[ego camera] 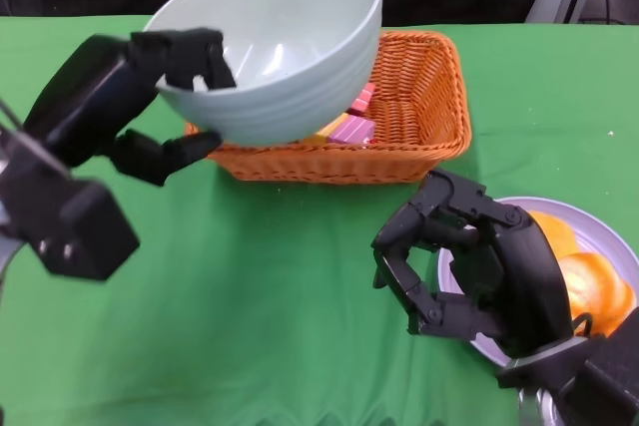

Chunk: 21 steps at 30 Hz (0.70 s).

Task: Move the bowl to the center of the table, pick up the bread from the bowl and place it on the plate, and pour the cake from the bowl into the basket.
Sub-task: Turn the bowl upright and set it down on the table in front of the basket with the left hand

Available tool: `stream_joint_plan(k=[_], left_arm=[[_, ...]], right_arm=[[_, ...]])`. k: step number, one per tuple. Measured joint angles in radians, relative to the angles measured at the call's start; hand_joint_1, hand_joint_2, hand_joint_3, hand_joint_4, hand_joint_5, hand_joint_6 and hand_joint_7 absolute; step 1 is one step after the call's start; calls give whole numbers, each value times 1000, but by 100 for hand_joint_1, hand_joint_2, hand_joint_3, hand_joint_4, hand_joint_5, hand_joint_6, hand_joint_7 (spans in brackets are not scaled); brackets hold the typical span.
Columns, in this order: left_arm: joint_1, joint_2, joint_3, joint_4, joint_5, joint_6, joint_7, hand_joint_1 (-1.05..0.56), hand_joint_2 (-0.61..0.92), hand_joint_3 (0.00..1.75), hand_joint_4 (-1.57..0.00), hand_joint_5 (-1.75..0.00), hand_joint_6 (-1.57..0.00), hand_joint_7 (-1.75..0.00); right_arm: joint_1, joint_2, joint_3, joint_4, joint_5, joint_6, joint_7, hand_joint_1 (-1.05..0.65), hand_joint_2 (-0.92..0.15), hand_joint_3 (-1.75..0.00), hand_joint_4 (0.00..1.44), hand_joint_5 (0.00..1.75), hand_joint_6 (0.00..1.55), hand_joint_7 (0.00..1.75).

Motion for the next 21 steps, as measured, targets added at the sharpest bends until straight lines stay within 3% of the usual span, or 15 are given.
stream_joint_plan(k=[9, 15, 18, 21], left_arm=[[96, 70, -1, -78, 173, -74, 249, -5, 61, 96, -68, -175, -65, -161], [193, 117, 6, -196, 307, -78, 430, 1, 50, 110, -71, -175, -68, -155], [246, 135, 5, -238, 384, -85, 539, 3, 46, 114, -72, -175, -60, -170], [302, 149, -4, -270, 465, -101, 657, 3, 46, 114, -72, -175, -58, -174]], right_arm=[[-22, -9, -16, -15, 4, 18, 3, -13, -49, -101, 81, 151, 71, 127], [-24, -11, -18, -44, 3, 48, -1, -12, -45, -109, 81, 150, 73, 125], [-25, -12, -18, -55, 5, 61, 0, -12, -44, -111, 81, 150, 72, 124], [-26, -14, -20, -57, 16, 71, 5, -12, -44, -113, 80, 150, 72, 124]])
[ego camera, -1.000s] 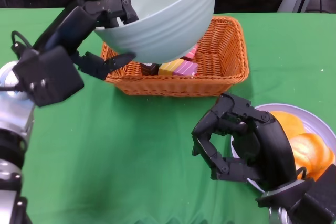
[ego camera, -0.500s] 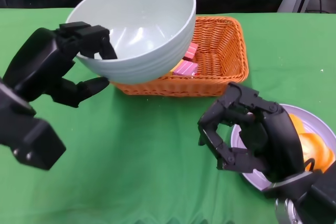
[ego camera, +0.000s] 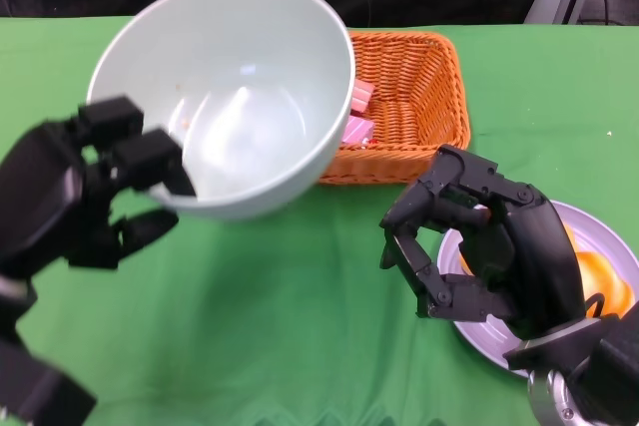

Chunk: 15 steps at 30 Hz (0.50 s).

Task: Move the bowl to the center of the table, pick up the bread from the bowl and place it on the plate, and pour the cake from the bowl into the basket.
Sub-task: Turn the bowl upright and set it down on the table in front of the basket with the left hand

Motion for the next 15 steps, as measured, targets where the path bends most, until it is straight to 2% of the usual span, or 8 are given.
stream_joint_plan(k=[5, 11, 15], left_arm=[[97, 22, -38, -51, 126, 32, 184, 1, 46, 114, -72, -175, -59, -175], [163, 55, -95, -100, 190, 72, 312, -1, 48, 109, -73, -175, -57, -175], [198, 79, -139, -121, 215, 88, 379, 6, 46, 100, -71, -175, -57, -172]], right_arm=[[0, -7, -2, -10, 14, 8, 8, -12, -42, -114, 80, 150, 72, 124], [0, -8, -2, -20, 26, 18, 12, -9, -41, -117, 81, 149, 72, 123], [0, -14, -3, -23, 31, 21, 17, -10, -41, -119, 81, 149, 72, 124]])
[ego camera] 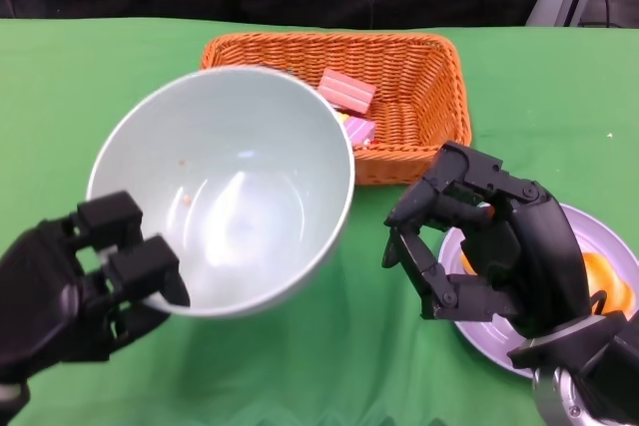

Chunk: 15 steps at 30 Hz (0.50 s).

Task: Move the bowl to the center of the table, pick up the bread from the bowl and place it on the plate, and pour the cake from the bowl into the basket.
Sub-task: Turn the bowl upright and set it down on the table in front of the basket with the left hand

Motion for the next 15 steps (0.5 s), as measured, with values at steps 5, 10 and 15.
stream_joint_plan(k=[5, 10, 15], left_arm=[[41, 13, -73, 1, 30, 2, 51, 3, 59, 68, -74, -175, -59, -174], [47, 15, -153, 26, 72, 6, 146, 2, 60, 60, -76, -175, -56, -175], [38, 15, -226, 64, 90, 42, 173, -4, 75, 32, -75, -175, -58, -175]], right_arm=[[0, -4, -1, -10, 1, 12, 3, -12, -40, -119, 81, 150, 72, 125], [1, -5, 0, -11, 1, 12, 3, -10, -40, -120, 81, 150, 71, 126], [3, -4, 1, -12, 1, 13, 3, -9, -41, -119, 81, 150, 72, 125]])
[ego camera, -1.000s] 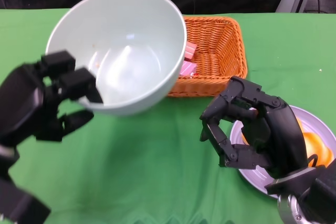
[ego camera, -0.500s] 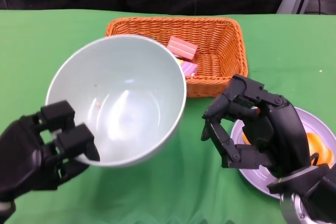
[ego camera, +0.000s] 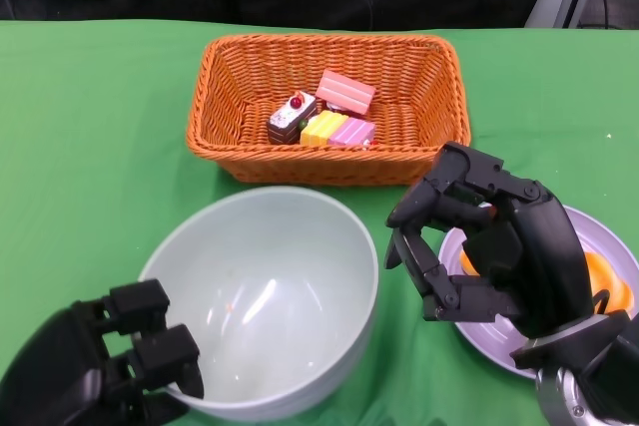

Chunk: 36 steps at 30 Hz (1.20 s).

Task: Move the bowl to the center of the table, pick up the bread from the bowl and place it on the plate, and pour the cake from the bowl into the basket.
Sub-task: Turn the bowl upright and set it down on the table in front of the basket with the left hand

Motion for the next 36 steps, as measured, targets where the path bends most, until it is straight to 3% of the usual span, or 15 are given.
stream_joint_plan(k=[13, 27, 36], left_arm=[[-81, 1, -108, 133, -24, 33, -19, 6, 73, 27, -66, -175, -62, -162], [-104, -6, -165, 173, -67, 97, -108, -1, 76, 24, -65, -175, -57, -169], [-114, -25, -182, 168, -111, 101, -184, -8, 87, 20, -65, -170, -67, -145]], right_arm=[[9, 0, 7, -20, -18, 14, -15, -10, -43, -114, 81, 150, 73, 122], [16, 3, 17, -28, -34, 15, -34, -12, -42, -113, 81, 150, 73, 126], [22, 3, 30, -33, -45, 15, -43, -13, -40, -115, 81, 151, 72, 126]])
